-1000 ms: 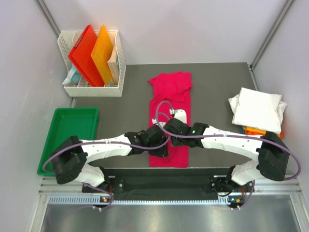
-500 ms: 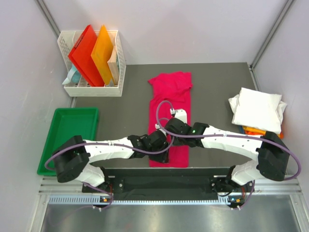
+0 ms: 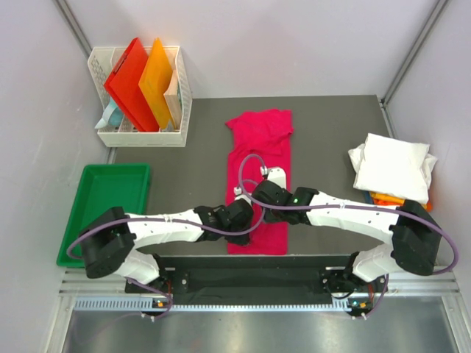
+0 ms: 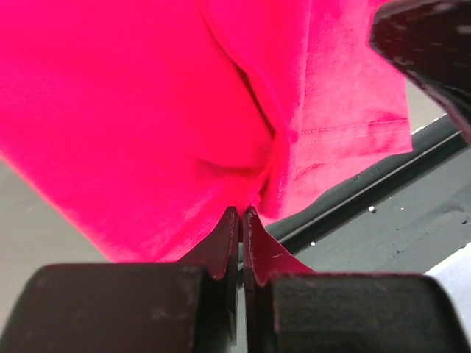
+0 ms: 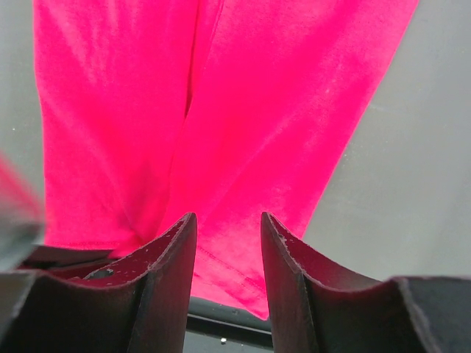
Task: Fold and stack the t-shirts
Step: Rotate the tshirt 90 degrees
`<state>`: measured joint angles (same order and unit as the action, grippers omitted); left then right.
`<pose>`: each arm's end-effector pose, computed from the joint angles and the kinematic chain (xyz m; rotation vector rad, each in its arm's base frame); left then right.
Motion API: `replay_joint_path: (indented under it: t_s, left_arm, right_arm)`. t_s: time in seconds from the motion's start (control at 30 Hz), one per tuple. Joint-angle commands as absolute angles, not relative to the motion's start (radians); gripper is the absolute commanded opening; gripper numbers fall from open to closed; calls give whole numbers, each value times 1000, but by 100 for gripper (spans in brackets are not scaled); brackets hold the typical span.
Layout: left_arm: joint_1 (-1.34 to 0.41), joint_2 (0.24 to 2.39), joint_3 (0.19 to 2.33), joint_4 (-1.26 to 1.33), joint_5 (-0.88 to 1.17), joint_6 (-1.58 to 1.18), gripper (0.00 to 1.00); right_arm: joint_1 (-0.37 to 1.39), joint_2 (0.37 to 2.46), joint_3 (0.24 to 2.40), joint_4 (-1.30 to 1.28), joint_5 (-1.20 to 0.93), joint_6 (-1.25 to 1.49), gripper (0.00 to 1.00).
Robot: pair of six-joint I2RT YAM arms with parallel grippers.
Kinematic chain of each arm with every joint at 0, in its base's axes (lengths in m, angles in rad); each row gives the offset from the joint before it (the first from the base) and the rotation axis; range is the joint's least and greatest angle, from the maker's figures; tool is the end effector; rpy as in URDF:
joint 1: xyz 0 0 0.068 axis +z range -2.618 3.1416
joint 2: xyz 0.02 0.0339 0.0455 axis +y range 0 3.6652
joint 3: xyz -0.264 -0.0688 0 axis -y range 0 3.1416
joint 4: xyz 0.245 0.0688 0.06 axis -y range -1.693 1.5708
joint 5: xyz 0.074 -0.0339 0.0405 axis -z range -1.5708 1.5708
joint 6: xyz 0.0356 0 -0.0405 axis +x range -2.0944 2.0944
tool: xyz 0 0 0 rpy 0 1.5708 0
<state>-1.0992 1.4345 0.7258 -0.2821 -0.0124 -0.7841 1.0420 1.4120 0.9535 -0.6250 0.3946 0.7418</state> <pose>0.1227 -0.2397 0.1695 0.4215 2.6851 -0.6459 0.1503 0.2301 0.2251 -0.2541 2.5207 0.1719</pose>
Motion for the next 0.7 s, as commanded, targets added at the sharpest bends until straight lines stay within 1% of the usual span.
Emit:
replay_joint_path:
  t_s: [0.0, 0.2, 0.3, 0.33, 0.37, 0.43, 0.47, 0.53, 0.57, 0.6, 0.67]
  left_arm:
    - [-1108, 1322, 758, -336, -107, -785, 0]
    - [-1109, 1241, 778, -414, -132, -793, 0]
    - [-1112, 1221, 775, -426, -136, -801, 0]
    - [-1112, 1210, 775, -431, -137, -802, 0]
    - [-1115, 1206, 776, -434, -140, -804, 0]
    - [-1118, 1194, 782, -451, -150, -807, 0]
    - [-1121, 1187, 790, -457, -156, -808, 0]
    - [-1123, 1167, 796, -471, -163, -811, 0]
    - [-1126, 1160, 804, -482, -170, -811, 0]
    - [-1126, 1152, 805, -485, -173, -813, 0]
    - [-1127, 1134, 810, -488, -170, -811, 0]
  right_arm:
    - [1031, 1404, 953, -586, 393, 730, 41]
    - [1029, 1430, 956, -566, 371, 718, 40]
    - [1029, 1442, 953, -545, 345, 718, 36]
    - [1029, 1448, 943, -537, 336, 716, 33]
    - [1028, 1453, 937, -529, 325, 716, 25]
    - [1029, 1468, 916, -512, 287, 719, 18]
    - [1029, 1471, 910, -509, 279, 726, 11]
    - [1031, 1468, 882, -499, 256, 733, 6]
    - [1031, 1465, 868, -491, 247, 739, 2]
    - [1031, 1460, 858, -476, 236, 742, 0]
    - [1032, 1462, 825, -459, 216, 752, 0]
